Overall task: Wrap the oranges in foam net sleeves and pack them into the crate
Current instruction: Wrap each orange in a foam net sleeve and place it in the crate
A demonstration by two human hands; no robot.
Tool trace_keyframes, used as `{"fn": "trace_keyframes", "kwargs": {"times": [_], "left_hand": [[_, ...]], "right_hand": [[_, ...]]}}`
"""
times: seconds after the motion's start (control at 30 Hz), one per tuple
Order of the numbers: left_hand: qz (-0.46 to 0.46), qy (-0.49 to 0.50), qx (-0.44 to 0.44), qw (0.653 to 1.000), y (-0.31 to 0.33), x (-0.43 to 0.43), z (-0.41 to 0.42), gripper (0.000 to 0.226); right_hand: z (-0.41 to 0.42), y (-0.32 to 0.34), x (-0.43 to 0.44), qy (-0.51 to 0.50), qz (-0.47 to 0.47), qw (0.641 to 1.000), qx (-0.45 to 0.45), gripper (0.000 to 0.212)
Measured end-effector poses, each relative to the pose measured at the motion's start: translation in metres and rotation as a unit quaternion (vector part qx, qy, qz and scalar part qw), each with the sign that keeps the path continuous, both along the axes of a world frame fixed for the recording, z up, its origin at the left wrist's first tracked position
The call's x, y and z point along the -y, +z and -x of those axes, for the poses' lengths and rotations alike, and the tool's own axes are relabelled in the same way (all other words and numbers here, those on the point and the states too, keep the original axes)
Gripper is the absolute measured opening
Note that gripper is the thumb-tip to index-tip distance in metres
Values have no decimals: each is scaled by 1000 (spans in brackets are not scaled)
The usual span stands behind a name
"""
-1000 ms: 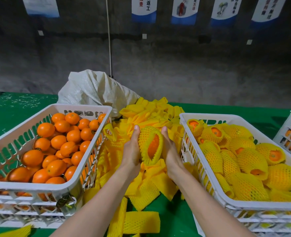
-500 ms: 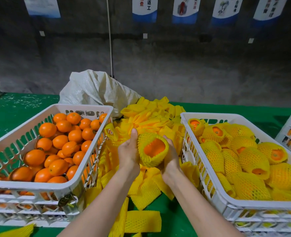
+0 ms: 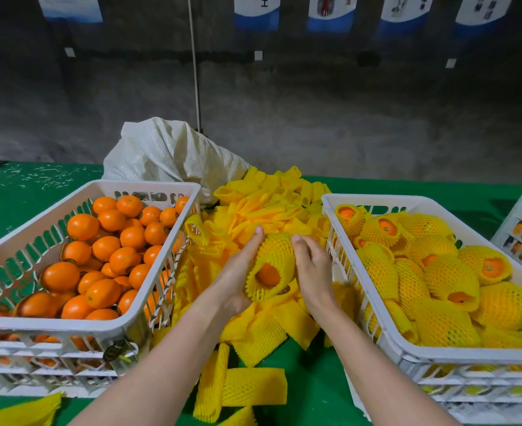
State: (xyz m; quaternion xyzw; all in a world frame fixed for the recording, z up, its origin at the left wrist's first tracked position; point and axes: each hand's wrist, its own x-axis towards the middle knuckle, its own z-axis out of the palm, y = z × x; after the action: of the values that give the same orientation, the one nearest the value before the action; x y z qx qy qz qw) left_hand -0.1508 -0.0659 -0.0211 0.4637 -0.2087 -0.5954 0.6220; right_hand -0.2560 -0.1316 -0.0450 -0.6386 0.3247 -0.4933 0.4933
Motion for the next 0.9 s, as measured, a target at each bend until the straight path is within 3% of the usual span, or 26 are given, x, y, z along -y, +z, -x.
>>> {"fn": "trace_keyframes", "kwargs": {"times": [0.2,0.37,0.6,0.67,0.73,0.83,0.9], "left_hand": [[7,16,-7,1000,-4,2,7,59],[-37,-33,-16,999,-8,4,5,50],[-22,-55,3,998,-11,5,12,36],[-17,-25,33,999,-13,6,16,36],[-38,41,88,995,-14,7,19,32],[-18,138,165,977,-14,14,25,15],[20,173,216,961,-16,19,30,11]], "right_hand": [[-1,4,-2,-29,-37,999,20,45],[8,-1,5,9,-51,999,15,49],[13,-9,7,59,-94,993,37,30],[16,-11,6,49,-95,994,18,32],[21,-11,1,36,-104,994,-13,20],[27,-16,-8,111,-158,981,-6,45],[29,-13,-17,169,-164,972,0,44]]}}
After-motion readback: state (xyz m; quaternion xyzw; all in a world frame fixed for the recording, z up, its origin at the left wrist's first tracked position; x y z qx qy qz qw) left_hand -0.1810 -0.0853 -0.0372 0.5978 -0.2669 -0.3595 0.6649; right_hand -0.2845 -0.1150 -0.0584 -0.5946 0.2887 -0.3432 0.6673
